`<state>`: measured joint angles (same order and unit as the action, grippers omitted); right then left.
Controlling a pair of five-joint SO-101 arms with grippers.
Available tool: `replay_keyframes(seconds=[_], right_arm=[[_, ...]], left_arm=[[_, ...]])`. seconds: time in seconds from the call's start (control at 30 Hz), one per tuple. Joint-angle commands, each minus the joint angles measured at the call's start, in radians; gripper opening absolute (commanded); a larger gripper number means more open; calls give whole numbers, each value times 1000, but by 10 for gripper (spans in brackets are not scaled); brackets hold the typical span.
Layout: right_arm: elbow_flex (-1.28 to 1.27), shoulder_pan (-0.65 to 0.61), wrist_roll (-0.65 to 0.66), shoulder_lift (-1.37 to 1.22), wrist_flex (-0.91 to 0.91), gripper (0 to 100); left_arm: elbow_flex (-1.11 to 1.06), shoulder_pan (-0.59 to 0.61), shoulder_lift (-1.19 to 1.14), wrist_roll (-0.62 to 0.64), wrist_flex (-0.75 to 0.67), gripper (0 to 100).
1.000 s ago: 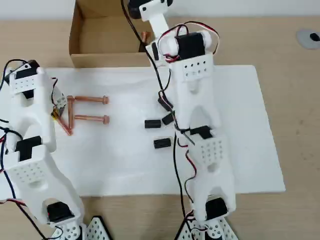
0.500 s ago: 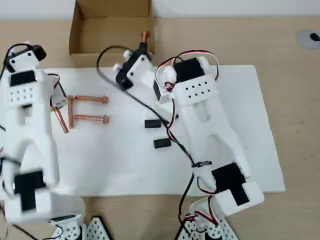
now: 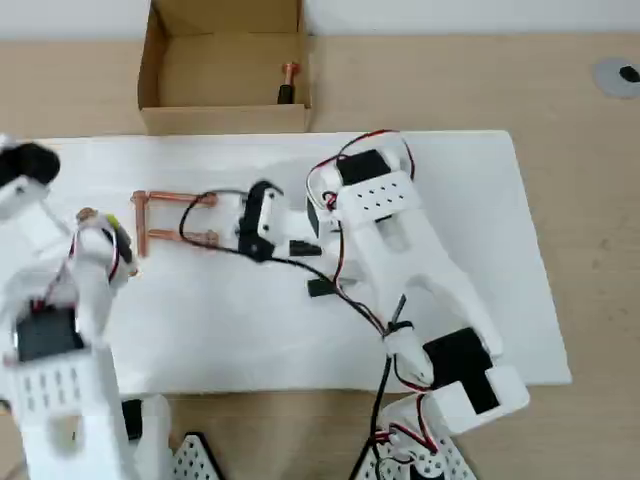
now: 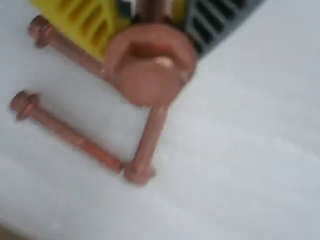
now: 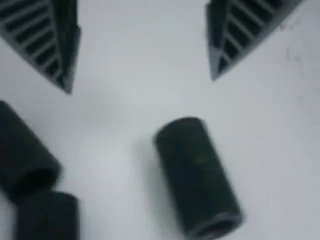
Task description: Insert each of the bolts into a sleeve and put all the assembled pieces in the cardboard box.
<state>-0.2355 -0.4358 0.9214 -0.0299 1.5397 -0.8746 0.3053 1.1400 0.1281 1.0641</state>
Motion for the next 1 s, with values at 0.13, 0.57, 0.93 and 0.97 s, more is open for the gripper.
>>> replay_keyframes(seconds=[0.13, 0.57, 0.93, 0.97], right_arm=[[-16, -36, 107, 64, -5, 217], [-27, -108, 137, -8, 34, 214], [-22, -110, 137, -151, -49, 214], [-22, -110, 137, -160, -51, 214]], left_arm=[[-144, 176, 469, 0, -66, 10], [-244, 344, 682, -41, -57, 10], [-236, 364, 682, -41, -57, 10], [-236, 364, 682, -41, -57, 10]])
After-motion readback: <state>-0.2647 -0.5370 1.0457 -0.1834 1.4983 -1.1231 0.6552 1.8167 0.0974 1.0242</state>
